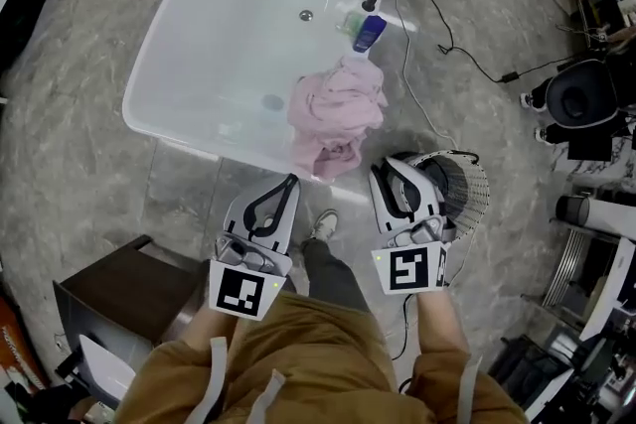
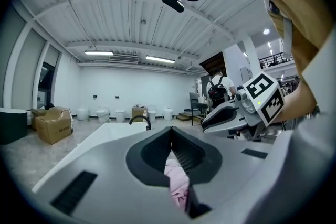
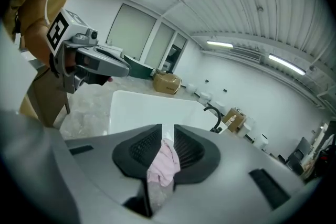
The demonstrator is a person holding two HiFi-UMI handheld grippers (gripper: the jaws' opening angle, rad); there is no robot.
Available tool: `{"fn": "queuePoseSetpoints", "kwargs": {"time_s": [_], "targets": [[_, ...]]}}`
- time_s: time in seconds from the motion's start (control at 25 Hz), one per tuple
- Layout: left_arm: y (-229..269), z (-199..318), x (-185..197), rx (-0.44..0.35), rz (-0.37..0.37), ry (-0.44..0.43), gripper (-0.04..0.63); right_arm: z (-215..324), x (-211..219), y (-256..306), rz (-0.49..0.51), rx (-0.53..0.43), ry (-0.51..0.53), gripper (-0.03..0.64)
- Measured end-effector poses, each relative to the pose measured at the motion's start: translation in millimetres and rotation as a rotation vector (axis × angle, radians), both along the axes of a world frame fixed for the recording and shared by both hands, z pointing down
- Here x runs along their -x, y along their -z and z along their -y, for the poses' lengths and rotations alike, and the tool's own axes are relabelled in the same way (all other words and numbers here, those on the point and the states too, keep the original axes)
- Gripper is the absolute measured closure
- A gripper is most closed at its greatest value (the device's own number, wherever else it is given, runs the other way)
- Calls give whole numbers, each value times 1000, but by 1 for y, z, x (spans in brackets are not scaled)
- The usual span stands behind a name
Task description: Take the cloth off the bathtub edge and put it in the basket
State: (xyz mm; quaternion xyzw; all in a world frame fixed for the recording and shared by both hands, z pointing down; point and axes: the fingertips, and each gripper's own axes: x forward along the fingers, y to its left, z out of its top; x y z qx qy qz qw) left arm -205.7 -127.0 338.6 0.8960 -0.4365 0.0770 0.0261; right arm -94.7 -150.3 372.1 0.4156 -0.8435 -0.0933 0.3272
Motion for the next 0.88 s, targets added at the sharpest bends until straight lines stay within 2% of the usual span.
{"fn": "queuePoseSetpoints", "kwargs": {"time_s": [0.12,0.24,0.4,0.56,0.72,0.88], "targets": [[-18,11,-2,2,-7,9,588,13,2,-30,-7,25,16,534],[-42,22,-4,-4,18,18,589,26,2,-65,-17,55,15,532],[-82,34,0,42,12,69,589,40,5,-109,-28,83,19,503],[-117,43,-3,61,11,76,589,53,11,-154,-46,116,58,475],[-141,52,-2,84,8,105,588,67,14,-192,-60,157,81,425],[-156,57,-3,92,8,108,588,67,17,-220,-65,189,108,411]]}}
